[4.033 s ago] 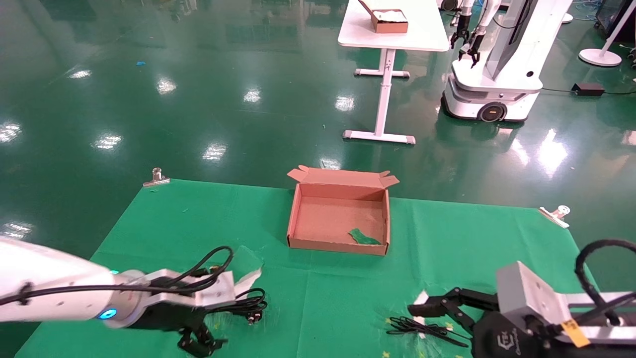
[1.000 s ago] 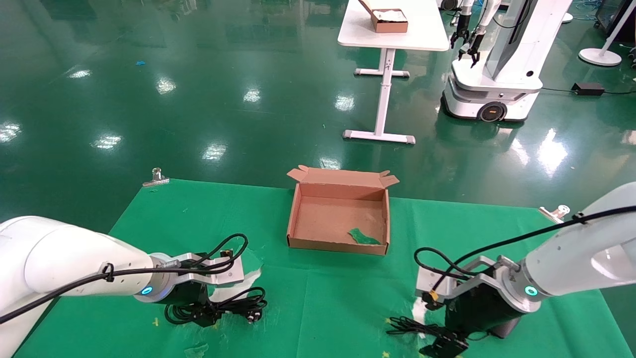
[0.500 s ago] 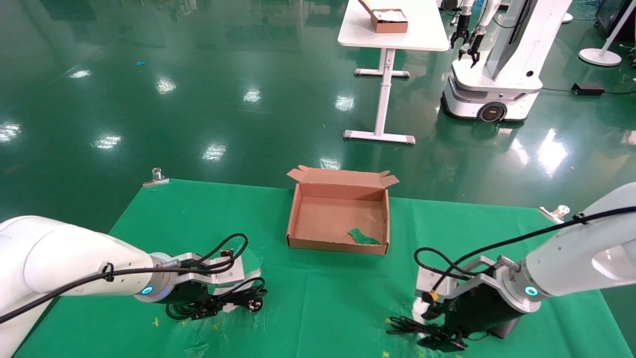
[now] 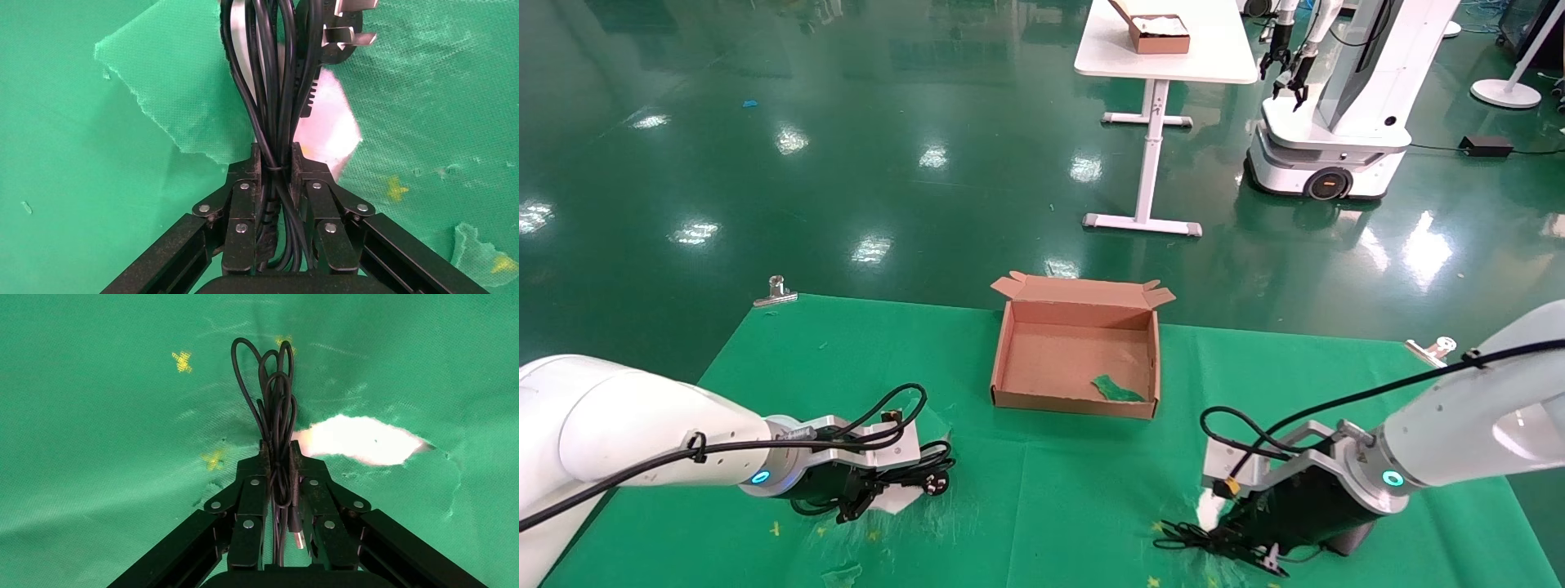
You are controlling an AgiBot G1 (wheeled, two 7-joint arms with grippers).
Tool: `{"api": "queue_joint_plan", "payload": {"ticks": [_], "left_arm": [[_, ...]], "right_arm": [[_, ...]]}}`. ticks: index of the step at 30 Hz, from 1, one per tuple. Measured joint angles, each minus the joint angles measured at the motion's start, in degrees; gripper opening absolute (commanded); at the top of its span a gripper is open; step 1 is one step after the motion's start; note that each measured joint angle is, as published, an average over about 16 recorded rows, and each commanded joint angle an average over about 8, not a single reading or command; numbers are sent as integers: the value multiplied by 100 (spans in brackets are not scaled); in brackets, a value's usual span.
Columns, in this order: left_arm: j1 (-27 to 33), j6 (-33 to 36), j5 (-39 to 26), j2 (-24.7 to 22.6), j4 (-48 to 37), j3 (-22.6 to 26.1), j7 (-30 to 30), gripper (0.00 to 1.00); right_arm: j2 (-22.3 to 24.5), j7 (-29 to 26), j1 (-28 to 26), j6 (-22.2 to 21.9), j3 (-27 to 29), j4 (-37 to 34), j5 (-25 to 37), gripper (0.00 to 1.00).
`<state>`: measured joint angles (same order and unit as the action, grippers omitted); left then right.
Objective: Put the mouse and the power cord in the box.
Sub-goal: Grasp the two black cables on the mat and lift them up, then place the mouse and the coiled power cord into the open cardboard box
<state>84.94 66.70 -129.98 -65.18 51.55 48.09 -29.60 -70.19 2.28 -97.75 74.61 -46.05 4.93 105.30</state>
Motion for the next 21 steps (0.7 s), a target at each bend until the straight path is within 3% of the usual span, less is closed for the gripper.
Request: {"api": "queue_joint_plan", "payload": {"ticks": [13,21], "left_arm": [[31,18,31,18,16,-18,19,0],[342,301,574,149,203,-256,239,0]], "right_arm": [[21,6,-36,15,10,20,-15,0],[194,-10,-373,95,39,191,-37,0]]}}
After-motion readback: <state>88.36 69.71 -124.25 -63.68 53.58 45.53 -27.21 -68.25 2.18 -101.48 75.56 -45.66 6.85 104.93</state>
